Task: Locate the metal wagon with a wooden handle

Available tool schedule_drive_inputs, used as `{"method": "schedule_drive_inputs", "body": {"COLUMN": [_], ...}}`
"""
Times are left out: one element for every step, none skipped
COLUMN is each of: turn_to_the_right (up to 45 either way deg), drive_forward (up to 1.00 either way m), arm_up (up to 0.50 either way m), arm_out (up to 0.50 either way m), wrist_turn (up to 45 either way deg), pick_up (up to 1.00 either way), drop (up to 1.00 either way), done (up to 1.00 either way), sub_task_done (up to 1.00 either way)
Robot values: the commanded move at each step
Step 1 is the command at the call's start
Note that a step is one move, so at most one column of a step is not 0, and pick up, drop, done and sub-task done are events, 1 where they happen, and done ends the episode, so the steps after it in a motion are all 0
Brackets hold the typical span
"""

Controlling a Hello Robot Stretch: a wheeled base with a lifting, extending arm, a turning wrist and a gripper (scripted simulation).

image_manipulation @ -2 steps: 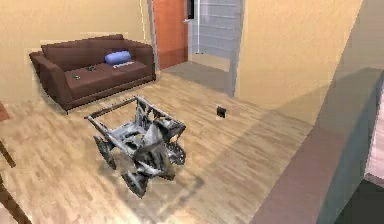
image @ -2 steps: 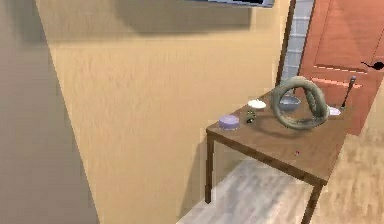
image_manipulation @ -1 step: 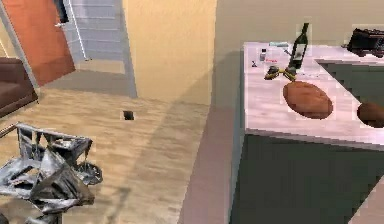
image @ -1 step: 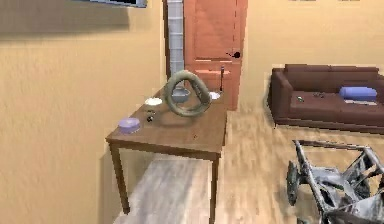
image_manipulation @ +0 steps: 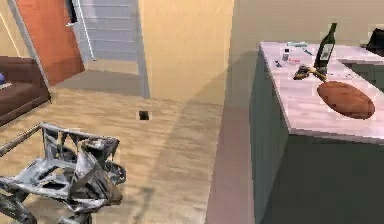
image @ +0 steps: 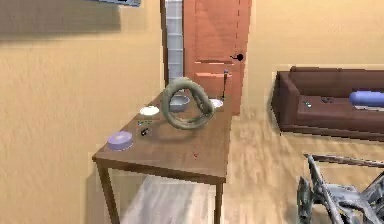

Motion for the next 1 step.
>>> {"method": "schedule_drive_inputs", "body": {"turn_to_the_right": [39.0], "drive_forward": [0.0], "arm_up": [0.0], "arm_out": [0.0], "wrist_turn": [0.0], "pick_up": [0.0], "drop": [0.0], "done": [0.0], "sub_task_done": [0.0]}}
